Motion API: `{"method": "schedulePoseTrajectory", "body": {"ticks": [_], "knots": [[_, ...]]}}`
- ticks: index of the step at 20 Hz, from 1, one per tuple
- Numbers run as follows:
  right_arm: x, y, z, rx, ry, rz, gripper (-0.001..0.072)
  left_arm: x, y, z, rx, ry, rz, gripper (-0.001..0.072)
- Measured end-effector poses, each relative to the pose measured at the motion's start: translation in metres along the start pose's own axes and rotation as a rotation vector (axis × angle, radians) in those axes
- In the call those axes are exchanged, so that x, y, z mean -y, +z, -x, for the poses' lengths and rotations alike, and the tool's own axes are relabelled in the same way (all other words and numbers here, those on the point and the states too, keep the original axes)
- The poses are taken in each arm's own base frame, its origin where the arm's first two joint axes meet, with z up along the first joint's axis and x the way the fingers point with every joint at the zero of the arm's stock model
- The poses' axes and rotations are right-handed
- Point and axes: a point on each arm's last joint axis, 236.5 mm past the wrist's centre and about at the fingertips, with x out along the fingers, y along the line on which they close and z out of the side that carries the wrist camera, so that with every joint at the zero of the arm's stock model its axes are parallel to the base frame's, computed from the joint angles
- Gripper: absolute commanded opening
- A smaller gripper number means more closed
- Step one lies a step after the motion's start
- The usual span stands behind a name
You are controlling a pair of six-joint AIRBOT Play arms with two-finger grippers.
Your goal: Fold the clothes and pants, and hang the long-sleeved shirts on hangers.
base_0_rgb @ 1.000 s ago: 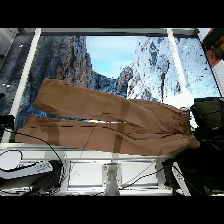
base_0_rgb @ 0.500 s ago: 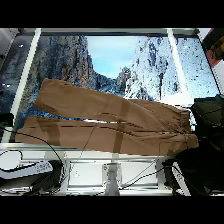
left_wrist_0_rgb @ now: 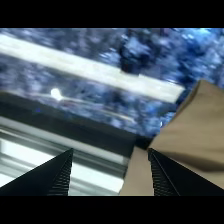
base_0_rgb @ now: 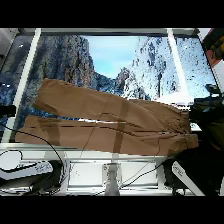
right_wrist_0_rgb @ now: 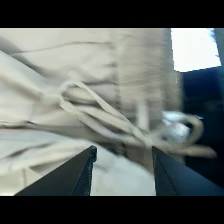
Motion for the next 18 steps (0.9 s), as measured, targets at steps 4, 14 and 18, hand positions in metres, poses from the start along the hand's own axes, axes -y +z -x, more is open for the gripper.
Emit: {"method": "schedulePoseTrajectory", "body": {"ticks": [4,14,18], "knots": [[0.003,0.02,-0.042,-0.036,0.103,-0.055,0.0413,-0.002,0.01,0.0,0.038,0.011,0.001,0.0536],[0.033,0.063,-0.066,0.143,0.293,-0.332,0.0545,-0.002,0.018,0.001,0.075,0.017,0.005,0.0536],[0.023,0.078,-0.075,0.164,0.38,-0.387,0.0498,0.004,0.022,0.002,0.088,-0.007,0.014,0.0537]]}}
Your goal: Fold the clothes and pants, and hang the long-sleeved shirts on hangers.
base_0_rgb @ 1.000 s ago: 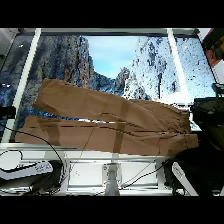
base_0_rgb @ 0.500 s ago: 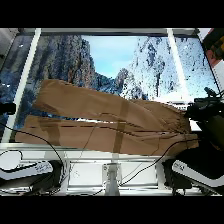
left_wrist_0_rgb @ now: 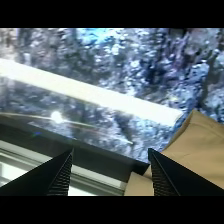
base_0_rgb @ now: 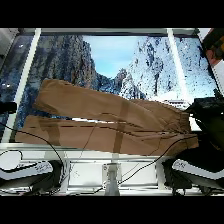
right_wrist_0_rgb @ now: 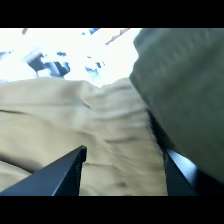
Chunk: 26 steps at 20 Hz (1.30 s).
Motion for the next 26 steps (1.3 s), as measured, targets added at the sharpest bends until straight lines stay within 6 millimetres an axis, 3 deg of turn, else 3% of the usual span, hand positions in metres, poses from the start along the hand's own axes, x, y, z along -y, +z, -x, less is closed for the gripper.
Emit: {"method": "schedulePoseTrajectory", "body": {"ticks": [1,3,6,9,11,14,20,23,26], "knots": [[-0.004,0.002,-0.003,0.002,0.023,-0.01,0.0425,0.001,0.001,0.0,0.002,-0.004,0.001,0.0536],[-0.013,0.003,-0.011,-0.003,0.054,-0.017,0.0358,0.003,0.001,0.0,0.004,-0.009,0.004,0.0536],[-0.03,-0.001,-0.023,-0.031,0.086,0.006,0.0021,0.006,0.003,0.0,0.009,-0.025,0.011,0.0536],[-0.051,0.002,-0.031,-0.023,0.107,0.043,0.0022,0.01,0.004,0.0,0.017,-0.041,0.02,0.0536],[-0.072,0.015,-0.029,0.024,0.138,0.064,0.0022,0.013,0.007,0.0,0.027,-0.052,0.027,0.0536],[-0.111,0.051,-0.014,0.14,0.201,0.108,0.0023,0.015,0.011,0.001,0.044,-0.061,0.034,0.0536],[-0.187,0.129,0.038,0.45,0.281,0.194,0.0022,0.014,0.022,0.002,0.091,-0.059,0.043,0.0536],[-0.203,0.152,0.047,0.554,0.283,0.193,0.0022,0.019,0.033,0.003,0.135,-0.084,0.067,0.0536],[-0.204,0.171,0.048,0.627,0.277,0.149,0.0023,0.03,0.049,0.007,0.199,-0.136,0.111,0.0536]]}}
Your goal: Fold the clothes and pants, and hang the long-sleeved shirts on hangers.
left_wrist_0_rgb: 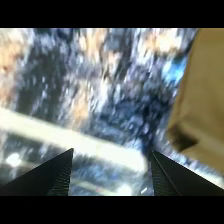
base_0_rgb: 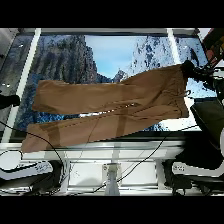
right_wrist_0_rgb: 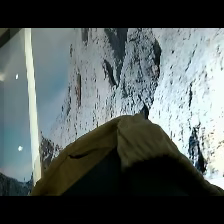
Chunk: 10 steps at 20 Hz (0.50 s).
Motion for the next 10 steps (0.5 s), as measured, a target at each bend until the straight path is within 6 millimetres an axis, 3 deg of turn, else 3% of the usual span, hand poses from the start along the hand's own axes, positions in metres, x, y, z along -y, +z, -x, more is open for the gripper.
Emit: {"method": "schedulePoseTrajectory", "body": {"ticks": [1,2,3,4,10], "knots": [[0.002,0.004,-0.003,0.021,-0.008,-0.009,0.0028,0.006,0.006,0.0,0.024,-0.024,0.021,0.0537],[0.005,0.007,-0.006,0.039,-0.018,-0.018,0.0123,0.011,0.011,0.0,0.045,-0.048,0.042,0.0538],[0.009,0.01,-0.009,0.056,-0.028,-0.024,0.0299,0.017,0.015,-0.001,0.06,-0.076,0.065,0.054],[0.012,0.013,-0.011,0.071,-0.037,-0.027,0.0372,0.023,0.018,-0.002,0.071,-0.102,0.087,0.054],[0.038,0.016,-0.013,0.068,-0.105,0.036,0.0354,0.055,0.029,-0.015,0.085,-0.253,0.208,0.054]]}}
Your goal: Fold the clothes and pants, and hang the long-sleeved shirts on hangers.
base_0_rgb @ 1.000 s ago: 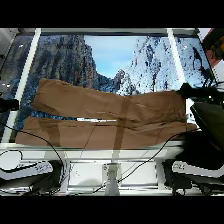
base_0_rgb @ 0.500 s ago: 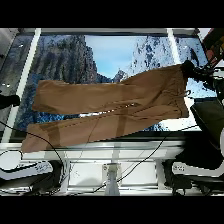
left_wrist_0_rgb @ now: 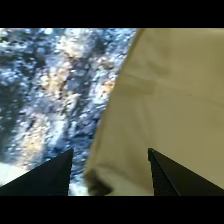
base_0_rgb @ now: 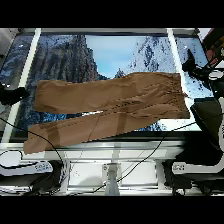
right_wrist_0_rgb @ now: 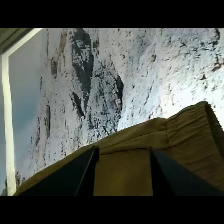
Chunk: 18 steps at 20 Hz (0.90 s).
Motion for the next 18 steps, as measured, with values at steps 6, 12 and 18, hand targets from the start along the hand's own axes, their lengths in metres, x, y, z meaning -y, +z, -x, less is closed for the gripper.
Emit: {"method": "schedulePoseTrajectory", "body": {"ticks": [6,12,18], "knots": [[0.05,-0.018,0.02,-0.225,-0.063,0.071,0.0342,0.013,-0.004,-0.005,-0.02,-0.062,0.046,0.071],[0.108,-0.067,0.047,-0.494,-0.126,0.025,0.0408,0.021,-0.021,-0.005,-0.091,-0.098,0.053,0.071],[0.118,-0.122,0.047,-0.711,-0.088,0.029,0.0408,0.031,-0.037,-0.002,-0.163,-0.136,0.052,0.0707]]}}
